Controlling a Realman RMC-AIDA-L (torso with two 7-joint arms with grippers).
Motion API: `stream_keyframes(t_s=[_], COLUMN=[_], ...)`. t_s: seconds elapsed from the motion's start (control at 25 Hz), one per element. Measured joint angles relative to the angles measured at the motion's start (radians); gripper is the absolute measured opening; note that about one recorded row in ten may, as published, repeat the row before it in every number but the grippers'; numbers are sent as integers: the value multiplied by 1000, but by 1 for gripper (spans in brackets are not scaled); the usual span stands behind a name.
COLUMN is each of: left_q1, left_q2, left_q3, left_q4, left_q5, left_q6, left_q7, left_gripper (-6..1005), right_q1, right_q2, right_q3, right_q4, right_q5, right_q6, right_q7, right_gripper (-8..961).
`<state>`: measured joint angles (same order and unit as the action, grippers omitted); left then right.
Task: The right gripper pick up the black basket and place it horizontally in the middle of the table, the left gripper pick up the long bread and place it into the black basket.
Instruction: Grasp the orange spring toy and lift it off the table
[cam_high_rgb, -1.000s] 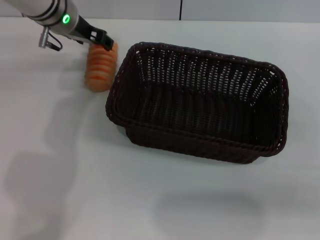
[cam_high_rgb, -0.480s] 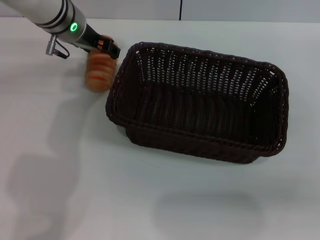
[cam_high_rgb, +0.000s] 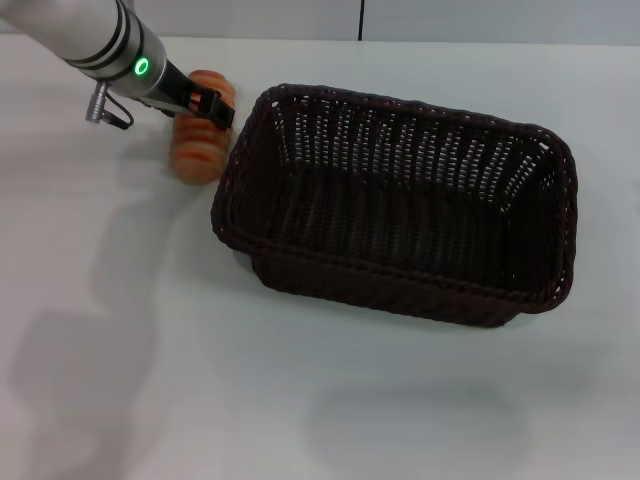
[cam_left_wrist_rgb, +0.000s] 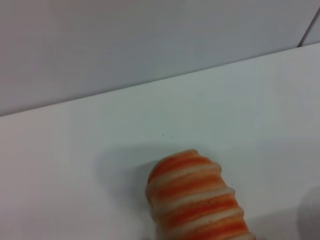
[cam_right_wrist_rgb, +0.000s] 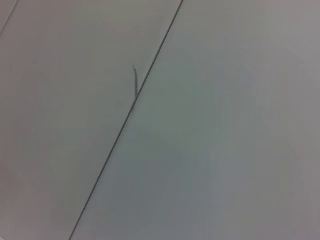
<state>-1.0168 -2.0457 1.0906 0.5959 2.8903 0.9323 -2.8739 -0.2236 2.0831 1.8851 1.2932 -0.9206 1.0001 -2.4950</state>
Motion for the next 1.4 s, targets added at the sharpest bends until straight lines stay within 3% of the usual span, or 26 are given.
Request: stream_keyframes(t_s=[0.68,1.04,1.4], left_q1=[14,20,25], left_q2=[-2,-2,-1], left_q3=[0,10,11], left_q4=[-51,-51,-44], left_q5=[-1,-1,-1], left_q6=[-23,-24,-12], left_q7=[5,9,8], left_gripper=[852,847,729], right_q1=[48,53,58], right_q2=[0,0,1], right_q3=[-14,-28,-31], right_q4=[-19,-14,-11], right_q5=[-25,-26,-26], right_q6=[0,-1,-2], right_q7=[-1,-1,-1], right_gripper=[589,589,589])
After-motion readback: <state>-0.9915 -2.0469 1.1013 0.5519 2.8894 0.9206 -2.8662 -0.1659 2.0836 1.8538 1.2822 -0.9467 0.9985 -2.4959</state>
